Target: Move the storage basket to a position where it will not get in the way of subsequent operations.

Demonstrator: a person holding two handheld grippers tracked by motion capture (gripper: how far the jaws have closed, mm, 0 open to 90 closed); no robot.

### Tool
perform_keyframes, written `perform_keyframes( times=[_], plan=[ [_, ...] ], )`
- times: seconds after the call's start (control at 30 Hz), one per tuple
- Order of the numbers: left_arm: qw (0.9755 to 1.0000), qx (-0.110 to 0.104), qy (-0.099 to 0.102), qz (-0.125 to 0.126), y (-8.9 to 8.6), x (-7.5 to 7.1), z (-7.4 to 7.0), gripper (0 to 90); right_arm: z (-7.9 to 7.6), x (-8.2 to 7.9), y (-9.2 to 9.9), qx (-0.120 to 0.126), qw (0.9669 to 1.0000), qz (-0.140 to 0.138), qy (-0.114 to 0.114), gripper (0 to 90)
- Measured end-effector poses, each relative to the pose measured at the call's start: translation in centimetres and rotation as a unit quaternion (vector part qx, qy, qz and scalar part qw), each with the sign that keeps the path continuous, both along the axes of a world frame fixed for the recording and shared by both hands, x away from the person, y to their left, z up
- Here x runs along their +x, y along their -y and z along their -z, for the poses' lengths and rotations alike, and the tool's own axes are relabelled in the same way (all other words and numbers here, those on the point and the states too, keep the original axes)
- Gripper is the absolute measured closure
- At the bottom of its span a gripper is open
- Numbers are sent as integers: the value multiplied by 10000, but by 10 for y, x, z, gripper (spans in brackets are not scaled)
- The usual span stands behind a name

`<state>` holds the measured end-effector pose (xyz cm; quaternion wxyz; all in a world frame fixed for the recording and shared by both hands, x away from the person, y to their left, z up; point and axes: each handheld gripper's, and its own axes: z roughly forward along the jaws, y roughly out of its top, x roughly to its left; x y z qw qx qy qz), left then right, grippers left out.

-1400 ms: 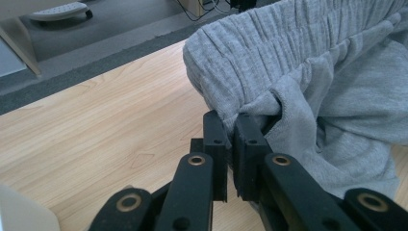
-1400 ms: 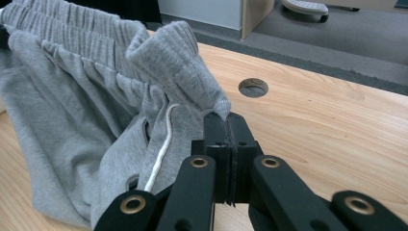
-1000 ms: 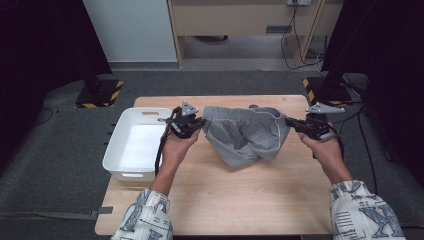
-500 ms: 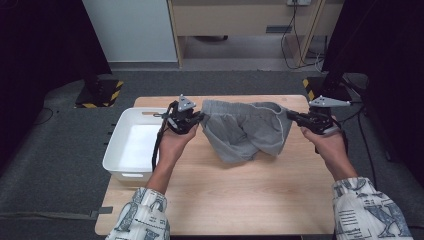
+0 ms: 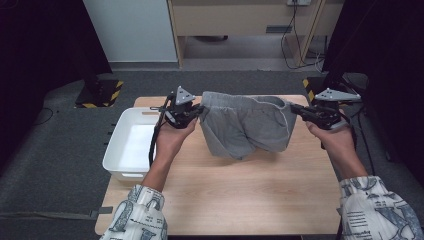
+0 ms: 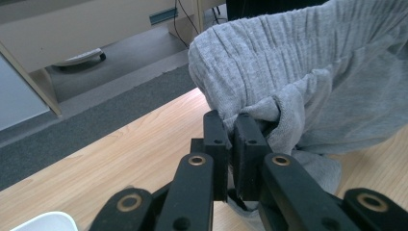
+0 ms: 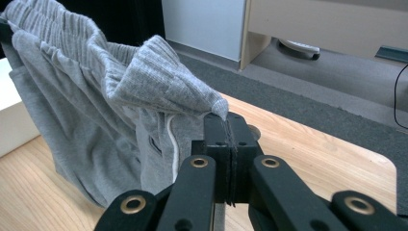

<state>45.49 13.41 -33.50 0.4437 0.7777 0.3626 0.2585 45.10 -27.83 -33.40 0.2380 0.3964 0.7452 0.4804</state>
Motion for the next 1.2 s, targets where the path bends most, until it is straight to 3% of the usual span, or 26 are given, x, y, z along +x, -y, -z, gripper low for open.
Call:
perform_keyframes(
  times=[0.13, 0.3, 0.6, 0.7, 1.0, 1.2],
  plan=[
    [10000, 66, -61, 2, 1, 3, 2, 854, -3, -1, 2, -64, 10000, 14, 18, 898],
    [9998, 109, -152, 9, 5, 7, 9, 853, 4, 5, 3, -95, 9999, 71, -68, 898],
    [9998, 62, -205, 46, 7, 8, 18, 853, 11, 5, 9, -67, 9999, 101, -110, 898],
    [9999, 43, -157, 57, 7, 5, 13, 853, 6, 0, 10, -48, 9999, 81, -35, 897],
    [9998, 157, 53, 114, 5, -7, -19, 853, -18, -14, 10, -92, 9999, 23, 125, 897],
    [9997, 232, -25, 94, 6, -4, -19, 853, -21, -13, 9, -237, 9997, 13, 108, 898]
  ],
)
